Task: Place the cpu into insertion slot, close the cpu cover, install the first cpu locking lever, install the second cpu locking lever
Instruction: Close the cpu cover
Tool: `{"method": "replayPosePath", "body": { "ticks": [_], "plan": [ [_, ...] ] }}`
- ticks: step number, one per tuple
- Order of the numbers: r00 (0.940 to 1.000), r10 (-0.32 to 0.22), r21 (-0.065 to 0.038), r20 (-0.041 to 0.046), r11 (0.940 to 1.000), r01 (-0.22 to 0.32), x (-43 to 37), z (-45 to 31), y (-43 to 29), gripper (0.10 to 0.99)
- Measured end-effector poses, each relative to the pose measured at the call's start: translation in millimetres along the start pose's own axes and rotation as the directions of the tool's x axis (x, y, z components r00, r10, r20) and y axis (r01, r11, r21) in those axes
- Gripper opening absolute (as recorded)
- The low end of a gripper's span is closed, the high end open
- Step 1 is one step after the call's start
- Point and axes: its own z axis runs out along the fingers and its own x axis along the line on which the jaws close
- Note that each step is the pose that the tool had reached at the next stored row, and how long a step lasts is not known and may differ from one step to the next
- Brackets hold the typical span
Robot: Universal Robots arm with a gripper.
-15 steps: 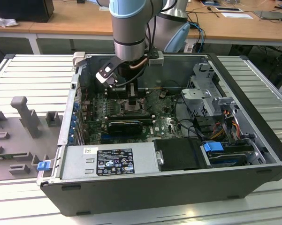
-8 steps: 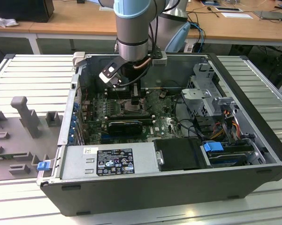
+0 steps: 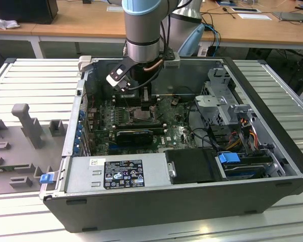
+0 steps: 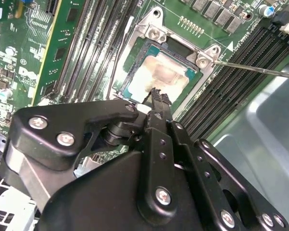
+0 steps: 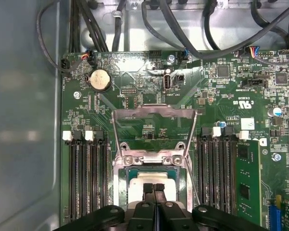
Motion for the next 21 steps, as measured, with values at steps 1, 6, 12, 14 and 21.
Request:
{"method": "replayPosePath", "body": {
  "ticks": [1,6,12,14,21],
  "plan": [
    [1.0000,0.000,0.000,0.0001,1.0000,0.000,0.0,-1.2,0.1,0.106],
    [1.0000,0.000,0.000,0.0002,1.0000,0.000,0.1,-3.6,0.3,0.106],
    [1.0000,0.000,0.000,0.0002,1.0000,0.000,0.1,-5.3,1.7,0.106],
    [1.0000,0.000,0.000,0.0003,1.0000,0.000,0.2,-8.7,2.0,0.106],
    [1.0000,0.000,0.000,0.0001,1.0000,0.000,0.3,-12.4,4.6,0.106]
  ]
}}
